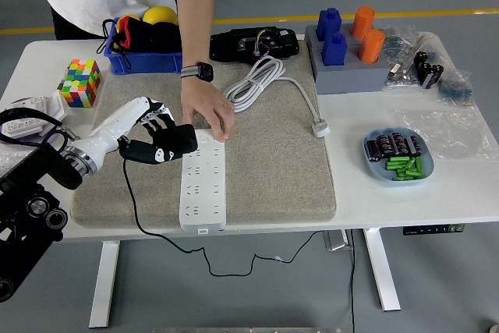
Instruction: Pull the plug out,throw it away,press the button
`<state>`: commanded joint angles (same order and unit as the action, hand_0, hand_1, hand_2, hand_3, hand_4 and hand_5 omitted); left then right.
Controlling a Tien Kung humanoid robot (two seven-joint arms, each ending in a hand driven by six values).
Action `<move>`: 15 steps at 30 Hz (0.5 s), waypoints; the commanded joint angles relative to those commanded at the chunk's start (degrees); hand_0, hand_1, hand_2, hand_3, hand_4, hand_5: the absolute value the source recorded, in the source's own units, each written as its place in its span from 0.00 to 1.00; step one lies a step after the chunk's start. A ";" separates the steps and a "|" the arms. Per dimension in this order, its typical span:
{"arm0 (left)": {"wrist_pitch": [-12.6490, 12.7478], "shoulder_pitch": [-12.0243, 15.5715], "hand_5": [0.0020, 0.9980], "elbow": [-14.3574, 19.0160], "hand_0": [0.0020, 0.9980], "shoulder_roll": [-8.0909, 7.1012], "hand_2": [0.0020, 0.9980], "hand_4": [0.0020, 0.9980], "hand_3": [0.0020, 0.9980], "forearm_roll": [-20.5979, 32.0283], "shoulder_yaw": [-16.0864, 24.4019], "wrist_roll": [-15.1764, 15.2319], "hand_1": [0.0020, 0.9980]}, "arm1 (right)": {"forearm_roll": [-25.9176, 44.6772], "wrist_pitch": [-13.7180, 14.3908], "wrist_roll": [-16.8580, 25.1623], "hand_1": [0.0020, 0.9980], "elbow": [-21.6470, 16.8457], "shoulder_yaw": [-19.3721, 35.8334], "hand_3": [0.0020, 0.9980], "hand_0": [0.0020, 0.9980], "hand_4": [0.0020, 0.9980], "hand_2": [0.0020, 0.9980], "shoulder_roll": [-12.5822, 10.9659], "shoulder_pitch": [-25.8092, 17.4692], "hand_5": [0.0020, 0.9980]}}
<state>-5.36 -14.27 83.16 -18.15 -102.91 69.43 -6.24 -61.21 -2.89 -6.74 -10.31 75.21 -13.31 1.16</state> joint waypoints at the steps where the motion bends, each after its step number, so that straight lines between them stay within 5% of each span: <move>1: -0.04 -0.53 0.00 -1.46 0.39 -0.10 0.28 0.64 0.41 -0.36 0.27 -0.28 0.25 | -0.05 -0.01 -0.04 0.68 0.00 0.06 0.62 0.71 0.71 0.66 0.04 0.01 0.49; 9: -0.14 -1.96 0.00 -9.12 0.40 -0.79 0.28 0.65 0.42 -2.73 0.65 -0.77 0.27 | -0.08 -0.02 0.02 0.68 0.00 0.34 0.62 0.71 0.71 0.66 0.10 0.00 0.49; 11: -0.18 -2.02 0.00 -9.91 0.43 -0.62 0.33 0.68 0.49 -2.82 0.71 -0.70 0.36 | -0.21 0.01 -0.06 0.68 0.00 0.54 0.62 0.71 0.71 0.66 0.18 0.00 0.49; 15: -0.54 -2.12 0.00 -11.10 0.43 -0.28 0.33 0.68 0.49 -1.26 0.57 -0.58 0.36 | -0.14 0.00 -0.03 0.68 0.00 0.56 0.62 0.71 0.71 0.66 0.24 0.03 0.49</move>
<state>-5.90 -16.39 72.06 -18.43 -104.18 70.01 -6.81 -61.36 -2.88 -6.77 -10.31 75.77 -13.07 1.19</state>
